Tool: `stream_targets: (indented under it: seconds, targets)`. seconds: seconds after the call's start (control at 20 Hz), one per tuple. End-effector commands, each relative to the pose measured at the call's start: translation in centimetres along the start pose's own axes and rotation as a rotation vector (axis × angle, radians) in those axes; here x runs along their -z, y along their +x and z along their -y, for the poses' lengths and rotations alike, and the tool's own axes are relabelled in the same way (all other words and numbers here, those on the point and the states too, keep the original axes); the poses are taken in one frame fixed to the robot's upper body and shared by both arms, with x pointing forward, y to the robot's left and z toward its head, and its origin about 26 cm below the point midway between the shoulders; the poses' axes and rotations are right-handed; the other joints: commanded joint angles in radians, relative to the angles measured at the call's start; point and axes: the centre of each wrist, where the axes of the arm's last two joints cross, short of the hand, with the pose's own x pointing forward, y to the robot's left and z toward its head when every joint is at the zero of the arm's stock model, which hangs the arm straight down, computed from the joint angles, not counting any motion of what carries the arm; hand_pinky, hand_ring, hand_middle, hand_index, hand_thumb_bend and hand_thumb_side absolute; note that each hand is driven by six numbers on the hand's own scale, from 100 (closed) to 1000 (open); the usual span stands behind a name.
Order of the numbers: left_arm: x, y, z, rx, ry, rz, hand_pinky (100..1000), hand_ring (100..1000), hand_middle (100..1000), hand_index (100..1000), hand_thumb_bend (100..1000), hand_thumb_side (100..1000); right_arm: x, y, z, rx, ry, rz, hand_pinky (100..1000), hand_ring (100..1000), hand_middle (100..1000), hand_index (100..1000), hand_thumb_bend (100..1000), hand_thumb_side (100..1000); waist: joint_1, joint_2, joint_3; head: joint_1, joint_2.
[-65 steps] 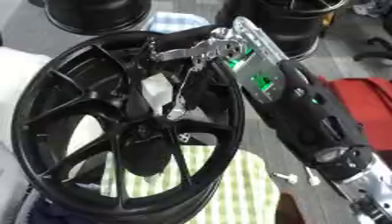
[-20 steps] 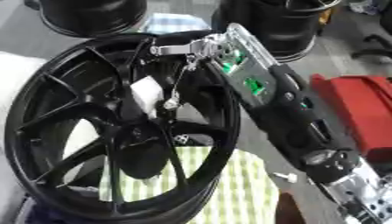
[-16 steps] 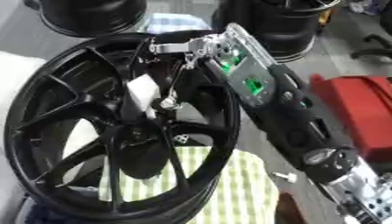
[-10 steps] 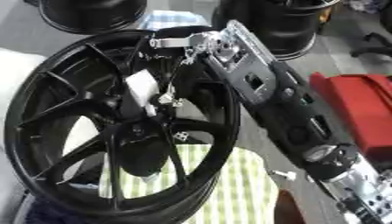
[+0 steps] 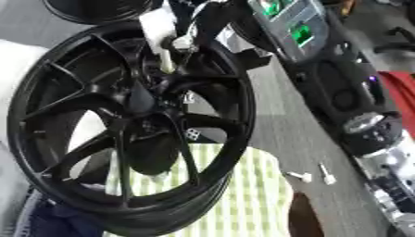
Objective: Pull the pin out of the wheel hub.
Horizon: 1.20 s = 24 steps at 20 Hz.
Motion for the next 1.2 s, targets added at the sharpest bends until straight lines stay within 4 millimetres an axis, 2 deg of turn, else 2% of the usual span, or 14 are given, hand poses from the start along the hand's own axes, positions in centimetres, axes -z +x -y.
stream_targets:
  seconds: [0.05, 0.15, 0.25, 0.4, 0.55, 0.65, 0.8, 1.05, 1.1, 1.2]
  targets:
    - [0.7, 0.5, -0.5, 0.006, 0.010, 0.025, 704, 664, 506, 705, 784, 393, -2.4, 0.4, 3.2, 0.016, -0.095, 0.002, 624, 509, 318, 437, 286, 100, 0.006, -0.023, -0.002, 0.005, 0.004]
    - [0.7, 0.5, -0.5, 0.006, 0.014, 0.025, 704, 664, 506, 705, 784, 392, -4.1, 0.6, 4.8, 0.018, -0.167, -0.005, 626, 511, 320, 439, 289, 100, 0.005, -0.023, -0.006, 0.006, 0.002]
    - [0.8, 0.5, -0.6, 0.006, 0.020, 0.025, 704, 665, 506, 705, 786, 392, -6.9, 0.3, 6.6, 0.000, -0.271, -0.044, 628, 512, 322, 442, 291, 100, 0.004, -0.022, -0.011, 0.013, -0.002]
    - [0.9, 0.6, -0.8, 0.006, 0.030, 0.028, 705, 665, 506, 705, 784, 392, -12.7, -1.2, 8.5, -0.035, -0.444, -0.160, 634, 517, 331, 451, 300, 100, 0.003, -0.019, -0.021, 0.031, -0.010]
    - [1.1, 0.7, -1.0, 0.005, 0.042, 0.032, 705, 666, 506, 705, 783, 392, -19.2, -3.7, 8.6, -0.042, -0.604, -0.323, 636, 518, 340, 456, 299, 100, 0.007, -0.012, -0.029, 0.048, -0.023]
    - [1.2, 0.8, -1.1, 0.003, 0.047, 0.034, 705, 666, 506, 705, 782, 392, -22.9, -5.5, 7.6, -0.027, -0.692, -0.421, 636, 518, 343, 458, 301, 100, 0.011, -0.009, -0.034, 0.051, -0.027]
    - [1.3, 1.0, -1.2, -0.002, 0.057, 0.037, 705, 666, 506, 705, 782, 392, -27.3, -8.1, 4.7, -0.020, -0.779, -0.586, 636, 524, 357, 470, 314, 100, 0.018, -0.003, -0.040, 0.042, -0.028]
    - [1.4, 1.0, -1.2, -0.010, 0.070, 0.037, 705, 667, 506, 705, 783, 391, -32.0, -12.8, -1.3, 0.050, -0.881, -0.838, 650, 550, 425, 551, 359, 100, 0.030, 0.001, -0.049, 0.032, -0.023]
    - [1.4, 1.0, -1.2, -0.012, 0.072, 0.037, 705, 667, 506, 705, 783, 391, -32.7, -13.7, -2.5, 0.058, -0.884, -0.887, 678, 590, 494, 629, 441, 153, 0.033, 0.002, -0.050, 0.035, -0.024]
    - [1.4, 1.0, -1.2, -0.014, 0.076, 0.034, 705, 667, 506, 705, 782, 391, -34.0, -15.4, -5.0, 0.055, -0.877, -0.978, 692, 614, 547, 673, 467, 203, 0.039, 0.003, -0.051, 0.042, -0.025]
